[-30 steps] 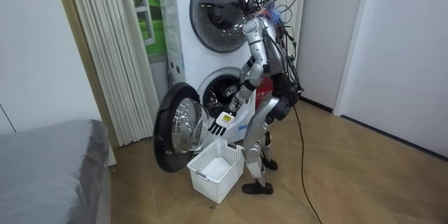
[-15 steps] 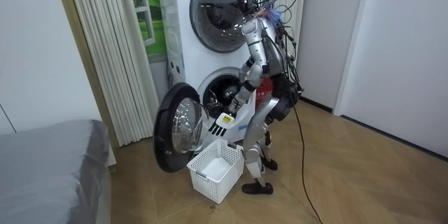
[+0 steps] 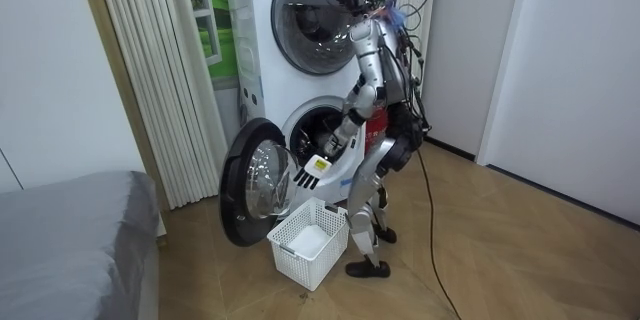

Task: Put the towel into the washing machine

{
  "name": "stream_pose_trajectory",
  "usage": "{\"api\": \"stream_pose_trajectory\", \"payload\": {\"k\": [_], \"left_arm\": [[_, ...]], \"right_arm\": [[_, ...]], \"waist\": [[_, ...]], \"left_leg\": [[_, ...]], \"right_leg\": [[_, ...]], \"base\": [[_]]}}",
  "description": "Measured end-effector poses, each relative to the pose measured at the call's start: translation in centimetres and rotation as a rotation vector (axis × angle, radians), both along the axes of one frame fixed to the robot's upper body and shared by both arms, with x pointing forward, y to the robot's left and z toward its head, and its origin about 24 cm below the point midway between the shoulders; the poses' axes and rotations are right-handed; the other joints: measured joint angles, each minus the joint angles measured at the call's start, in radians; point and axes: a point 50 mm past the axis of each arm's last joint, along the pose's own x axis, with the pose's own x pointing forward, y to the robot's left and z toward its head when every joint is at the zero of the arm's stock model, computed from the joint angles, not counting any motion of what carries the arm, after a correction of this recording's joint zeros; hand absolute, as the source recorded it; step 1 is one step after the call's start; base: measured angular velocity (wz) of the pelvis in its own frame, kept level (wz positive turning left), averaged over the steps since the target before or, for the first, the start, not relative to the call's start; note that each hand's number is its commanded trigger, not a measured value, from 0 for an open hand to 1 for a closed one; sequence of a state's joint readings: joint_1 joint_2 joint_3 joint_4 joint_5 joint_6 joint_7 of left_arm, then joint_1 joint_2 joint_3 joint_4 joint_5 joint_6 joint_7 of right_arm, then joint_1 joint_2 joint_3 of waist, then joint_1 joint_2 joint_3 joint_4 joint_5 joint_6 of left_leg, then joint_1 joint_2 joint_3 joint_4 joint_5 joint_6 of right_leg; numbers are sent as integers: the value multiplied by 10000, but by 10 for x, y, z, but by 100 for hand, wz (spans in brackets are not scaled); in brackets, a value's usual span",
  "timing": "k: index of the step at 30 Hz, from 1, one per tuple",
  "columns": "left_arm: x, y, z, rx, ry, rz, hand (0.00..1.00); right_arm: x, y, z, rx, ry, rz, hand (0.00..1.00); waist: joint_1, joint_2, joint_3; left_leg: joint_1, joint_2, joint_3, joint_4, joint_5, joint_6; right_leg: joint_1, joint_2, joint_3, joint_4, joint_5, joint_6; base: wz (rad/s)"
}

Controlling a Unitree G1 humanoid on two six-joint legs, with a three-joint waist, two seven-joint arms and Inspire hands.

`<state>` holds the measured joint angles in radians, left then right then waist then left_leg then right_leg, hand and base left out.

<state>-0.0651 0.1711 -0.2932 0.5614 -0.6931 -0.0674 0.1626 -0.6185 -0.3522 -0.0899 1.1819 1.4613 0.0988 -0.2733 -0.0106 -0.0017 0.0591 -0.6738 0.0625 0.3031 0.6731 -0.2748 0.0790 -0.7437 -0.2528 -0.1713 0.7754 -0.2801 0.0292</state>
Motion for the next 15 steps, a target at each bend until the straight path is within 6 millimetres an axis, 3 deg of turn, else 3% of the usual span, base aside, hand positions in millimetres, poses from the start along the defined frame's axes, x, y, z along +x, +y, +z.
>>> {"api": "stream_pose_trajectory", "payload": {"k": [3,10,15], "left_arm": [[-2,6,-5,84,275,219,0],[-13,19,-20,352,1004,442,0],[-24,27,-28,364,1360,669,0]], "right_arm": [[-9,-5,-8,-36,-108,-206,0],[-42,-16,-36,-2,340,-704,0],[-71,-18,-58,-76,807,-914,0]], "waist": [[110,181,-37],[456,237,-63],[478,374,-159]], "left_leg": [[319,-6,-29,-280,16,-25],[1505,-79,-80,-1022,80,-128],[2301,-59,-378,-1686,178,-276]], "right_leg": [[396,78,-74,-361,60,59],[1697,201,-307,-1196,118,176],[2877,427,-781,-2211,306,257]], "base": [[-1],[0],[13]]}}
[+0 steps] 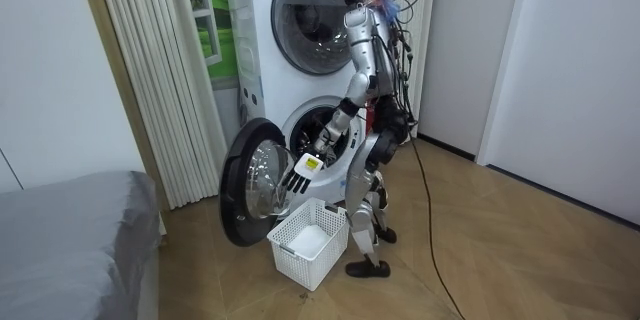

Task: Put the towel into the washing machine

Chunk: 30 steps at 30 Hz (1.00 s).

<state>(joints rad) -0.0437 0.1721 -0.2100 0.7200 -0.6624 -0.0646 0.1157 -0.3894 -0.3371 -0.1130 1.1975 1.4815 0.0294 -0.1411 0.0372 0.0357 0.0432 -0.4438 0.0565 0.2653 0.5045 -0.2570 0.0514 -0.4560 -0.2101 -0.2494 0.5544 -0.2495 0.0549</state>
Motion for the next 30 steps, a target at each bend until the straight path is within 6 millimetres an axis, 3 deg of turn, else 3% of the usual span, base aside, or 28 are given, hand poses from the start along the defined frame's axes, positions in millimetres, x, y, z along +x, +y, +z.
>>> {"api": "stream_pose_trajectory", "payload": {"k": [2,3,8,10,12,14,16,24,30], "left_arm": [[-10,4,-6,304,313,-63,0],[-19,8,-10,726,545,-235,0],[-52,19,-25,1558,1578,-627,0],[-69,22,-31,1756,2007,-724,0],[-88,31,-35,2138,2475,-567,0],[-105,39,-40,2318,3048,-343,0],[-118,46,-43,2468,3491,-61,0],[-154,61,-51,2559,4750,762,0],[-173,57,-58,2276,5479,734,0]], "right_arm": [[-12,0,-9,-49,214,113,0],[-21,3,-16,-45,377,196,0],[-57,10,-39,137,937,195,0],[-71,12,-47,2,1274,431,0],[-92,11,-55,-726,2038,1531,0],[-110,13,-62,-1332,2836,2677,0],[-122,15,-67,-2032,3640,4005,0],[-161,25,-80,-4324,6181,9722,0],[-178,36,-86,-4385,6612,11493,0]], "waist": [[4,1,-7],[8,-14,-61],[-78,-41,-171],[-74,-93,-247],[-70,-269,-376],[-32,-360,-429],[-13,-420,-445],[-12,-563,-339],[1,-694,-307]], "left_leg": [[507,-2,59,-380,70,-49],[812,4,69,-620,95,-90],[1711,5,-111,-1189,177,-224],[2074,16,-160,-1410,208,-277],[2594,33,-185,-1734,256,-356],[2928,60,-223,-1868,276,-390],[3198,85,-214,-2016,295,-429],[3994,174,-222,-2366,296,-583],[4336,267,-213,-2437,318,-690]], "right_leg": [[535,101,-62,-445,109,24],[847,184,-66,-738,178,43],[2036,500,-283,-1815,444,72],[2507,602,-376,-2220,527,88],[3074,745,-451,-2751,637,72],[3503,836,-503,-3060,716,73],[3802,918,-477,-3292,782,55],[4576,1056,-468,-3382,814,4],[4921,1231,-395,-3715,879,-119]], "base": [[-6],[-10],[1],[7],[0],[0],[-5],[-1],[-2]]}}
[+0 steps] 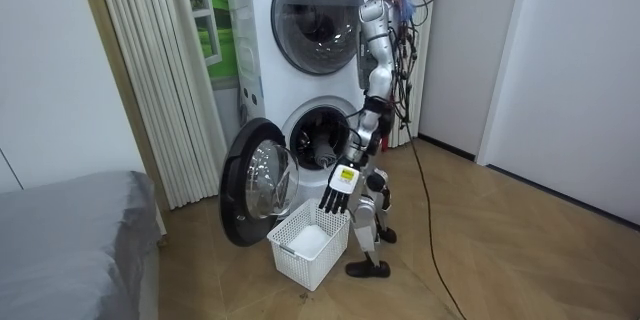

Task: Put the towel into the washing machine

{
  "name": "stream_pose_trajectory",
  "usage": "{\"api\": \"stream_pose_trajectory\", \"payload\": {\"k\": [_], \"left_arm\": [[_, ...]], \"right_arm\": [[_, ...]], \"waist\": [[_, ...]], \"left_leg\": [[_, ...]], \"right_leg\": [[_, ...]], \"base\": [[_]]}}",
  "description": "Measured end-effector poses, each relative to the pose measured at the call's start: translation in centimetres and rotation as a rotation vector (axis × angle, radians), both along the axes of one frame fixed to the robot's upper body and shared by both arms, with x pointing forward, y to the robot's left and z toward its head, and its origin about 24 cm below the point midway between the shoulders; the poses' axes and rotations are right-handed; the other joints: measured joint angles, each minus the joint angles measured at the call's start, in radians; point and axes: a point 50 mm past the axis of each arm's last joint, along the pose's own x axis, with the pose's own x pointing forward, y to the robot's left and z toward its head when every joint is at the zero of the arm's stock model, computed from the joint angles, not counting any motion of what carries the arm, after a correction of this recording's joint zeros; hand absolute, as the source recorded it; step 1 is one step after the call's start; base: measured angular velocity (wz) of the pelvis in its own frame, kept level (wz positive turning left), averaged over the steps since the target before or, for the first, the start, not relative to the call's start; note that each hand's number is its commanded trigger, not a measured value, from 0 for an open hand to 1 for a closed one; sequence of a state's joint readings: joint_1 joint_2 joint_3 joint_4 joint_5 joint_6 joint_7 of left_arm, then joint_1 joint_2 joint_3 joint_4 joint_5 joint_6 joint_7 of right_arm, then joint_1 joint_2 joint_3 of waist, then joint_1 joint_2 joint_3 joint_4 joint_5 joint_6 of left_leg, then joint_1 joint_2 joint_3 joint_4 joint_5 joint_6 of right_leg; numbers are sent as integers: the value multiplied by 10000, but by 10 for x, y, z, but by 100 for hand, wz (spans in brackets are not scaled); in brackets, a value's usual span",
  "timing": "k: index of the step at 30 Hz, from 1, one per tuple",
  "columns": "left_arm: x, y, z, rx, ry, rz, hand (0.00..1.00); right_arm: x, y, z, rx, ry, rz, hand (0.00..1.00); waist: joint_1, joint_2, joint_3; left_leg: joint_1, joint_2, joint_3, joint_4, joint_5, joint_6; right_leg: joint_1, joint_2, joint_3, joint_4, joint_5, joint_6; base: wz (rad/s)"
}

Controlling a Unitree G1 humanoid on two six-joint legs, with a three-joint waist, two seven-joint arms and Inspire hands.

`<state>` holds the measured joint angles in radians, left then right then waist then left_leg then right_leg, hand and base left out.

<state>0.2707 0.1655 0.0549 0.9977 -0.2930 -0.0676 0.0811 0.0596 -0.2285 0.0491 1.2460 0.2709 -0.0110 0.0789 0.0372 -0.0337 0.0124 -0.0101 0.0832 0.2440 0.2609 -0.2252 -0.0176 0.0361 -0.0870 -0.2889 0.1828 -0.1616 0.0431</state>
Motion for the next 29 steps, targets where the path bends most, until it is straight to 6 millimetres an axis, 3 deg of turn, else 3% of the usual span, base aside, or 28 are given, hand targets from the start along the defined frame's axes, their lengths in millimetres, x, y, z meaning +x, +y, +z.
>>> {"api": "stream_pose_trajectory", "payload": {"k": [7,20,29], "left_arm": [[-15,2,-3,-24,771,304,0],[-5,-6,-5,79,1048,-646,0],[-3,-6,-8,-2,1337,-684,0]], "right_arm": [[-17,11,-6,444,667,202,0],[-29,10,-7,568,664,-661,0],[-27,11,-7,548,727,-679,0]], "waist": [[-24,-44,-45],[-47,169,-64],[-58,169,-60]], "left_leg": [[571,-52,55,-415,45,-67],[921,-55,19,-713,29,-127],[987,-53,15,-736,34,-142]], "right_leg": [[357,48,130,-174,-18,26],[657,144,317,-315,-16,30],[677,166,393,-315,-15,28]], "base": [[-8],[-4],[-2]]}}
